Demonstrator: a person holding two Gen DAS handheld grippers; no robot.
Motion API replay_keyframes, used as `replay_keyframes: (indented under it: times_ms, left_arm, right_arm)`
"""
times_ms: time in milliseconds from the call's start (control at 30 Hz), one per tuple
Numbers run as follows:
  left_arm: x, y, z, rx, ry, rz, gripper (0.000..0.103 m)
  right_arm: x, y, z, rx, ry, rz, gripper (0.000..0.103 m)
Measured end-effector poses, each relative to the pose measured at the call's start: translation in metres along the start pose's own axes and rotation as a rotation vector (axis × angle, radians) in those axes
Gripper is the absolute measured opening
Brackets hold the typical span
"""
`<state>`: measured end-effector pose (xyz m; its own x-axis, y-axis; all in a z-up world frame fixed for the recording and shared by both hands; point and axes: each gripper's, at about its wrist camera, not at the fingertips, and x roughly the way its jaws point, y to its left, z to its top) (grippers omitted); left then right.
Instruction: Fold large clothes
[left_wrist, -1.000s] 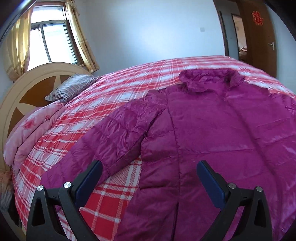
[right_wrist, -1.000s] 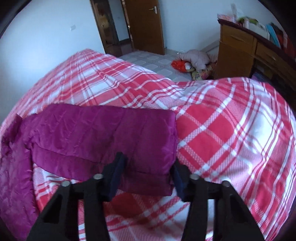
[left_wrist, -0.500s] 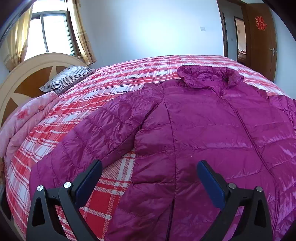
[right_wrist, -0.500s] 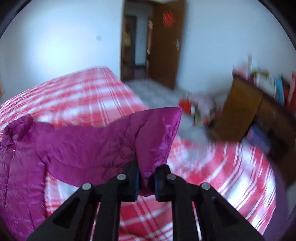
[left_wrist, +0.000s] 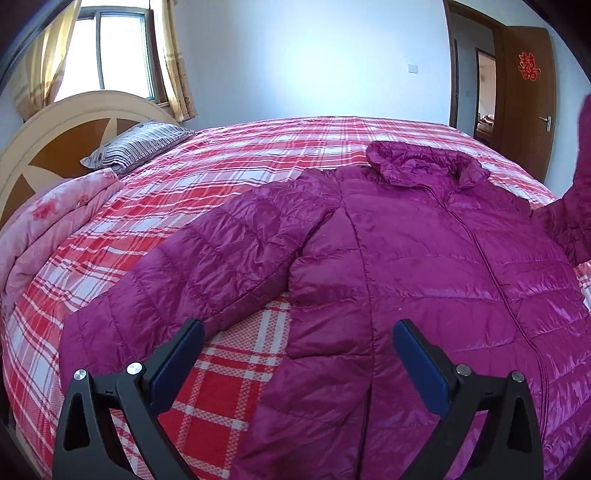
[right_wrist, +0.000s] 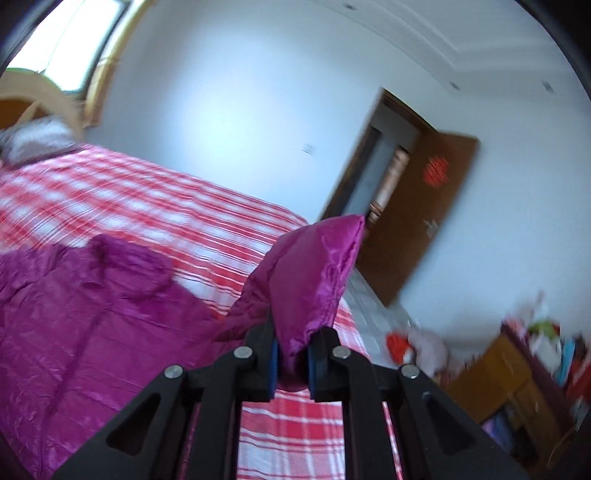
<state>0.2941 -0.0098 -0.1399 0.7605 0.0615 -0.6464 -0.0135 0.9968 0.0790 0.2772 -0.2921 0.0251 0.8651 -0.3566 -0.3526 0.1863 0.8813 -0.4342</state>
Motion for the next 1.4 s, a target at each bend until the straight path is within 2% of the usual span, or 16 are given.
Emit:
replay_keyframes:
  times_ms: [300, 600, 800, 867, 900, 933, 967, 1000, 1100, 1200, 1333, 1400]
  left_arm:
    - [0.001, 0.018, -0.003, -0.035, 0.008, -0.001, 0.102]
    - [0.009, 0.027, -0.006, -0.035, 0.030, 0.017, 0.102]
    - [0.014, 0.027, -0.003, -0.017, 0.044, 0.039, 0.102]
    - [0.013, 0.026, 0.000, -0.012, 0.040, 0.046, 0.102]
    - [0.011, 0.025, 0.003, -0.009, 0.037, 0.049, 0.102]
    - [0.010, 0.023, 0.006, -0.003, 0.032, 0.052, 0.102]
    - [0.008, 0.022, 0.010, 0.003, 0.027, 0.055, 0.102]
    - [0.006, 0.020, 0.012, 0.009, 0.023, 0.055, 0.102]
    - [-0.003, 0.014, 0.028, 0.030, -0.014, 0.058, 0.102]
    - [-0.011, 0.003, 0.048, 0.041, -0.051, 0.047, 0.102]
    - [-0.017, -0.019, 0.069, 0.053, -0.083, 0.019, 0.102]
    - [-0.017, -0.033, 0.077, 0.067, -0.087, 0.001, 0.102]
  right_arm:
    - [0.011, 0.115, 0.012, -0.195, -0.034, 0.118, 0.014]
    - [0.033, 0.207, -0.008, -0.251, 0.012, 0.235, 0.014]
    - [0.052, 0.247, -0.031, -0.242, 0.078, 0.321, 0.016]
    - [0.057, 0.256, -0.037, -0.221, 0.098, 0.369, 0.020]
    - [0.059, 0.259, -0.039, -0.214, 0.109, 0.392, 0.035]
    - [0.061, 0.263, -0.040, -0.207, 0.117, 0.420, 0.067]
    - [0.060, 0.265, -0.042, -0.193, 0.121, 0.458, 0.079]
    - [0.058, 0.265, -0.042, -0.179, 0.118, 0.482, 0.084]
    - [0.047, 0.247, -0.040, -0.111, 0.096, 0.557, 0.084]
    - [0.038, 0.211, -0.035, -0.003, 0.072, 0.630, 0.084]
    - [0.036, 0.155, -0.033, 0.152, 0.046, 0.657, 0.085]
    - [0.042, 0.130, -0.034, 0.223, 0.031, 0.633, 0.085]
